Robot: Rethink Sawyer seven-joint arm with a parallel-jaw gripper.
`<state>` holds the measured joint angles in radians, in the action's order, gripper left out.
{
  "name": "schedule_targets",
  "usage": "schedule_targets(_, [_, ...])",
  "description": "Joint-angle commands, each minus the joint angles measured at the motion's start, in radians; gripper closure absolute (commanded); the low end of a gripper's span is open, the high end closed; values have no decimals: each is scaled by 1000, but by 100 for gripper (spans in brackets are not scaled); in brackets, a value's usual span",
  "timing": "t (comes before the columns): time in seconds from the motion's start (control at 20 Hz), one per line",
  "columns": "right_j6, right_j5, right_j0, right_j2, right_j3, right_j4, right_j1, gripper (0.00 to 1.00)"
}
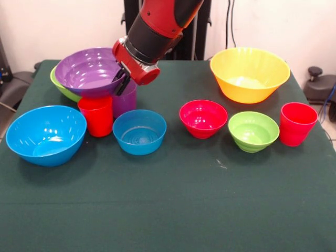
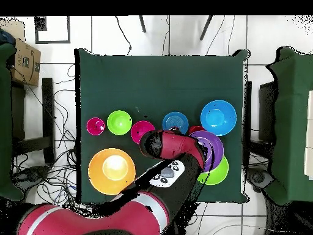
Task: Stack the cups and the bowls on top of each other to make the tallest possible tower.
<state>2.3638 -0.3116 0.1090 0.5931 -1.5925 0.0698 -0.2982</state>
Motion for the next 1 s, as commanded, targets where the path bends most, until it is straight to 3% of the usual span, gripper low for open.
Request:
schedule_targets(0.05, [-21, -42, -2, -207, 59, -47, 50, 100])
schedule_targets(1.0, [-38, -100, 2, -193, 101, -57, 39, 100])
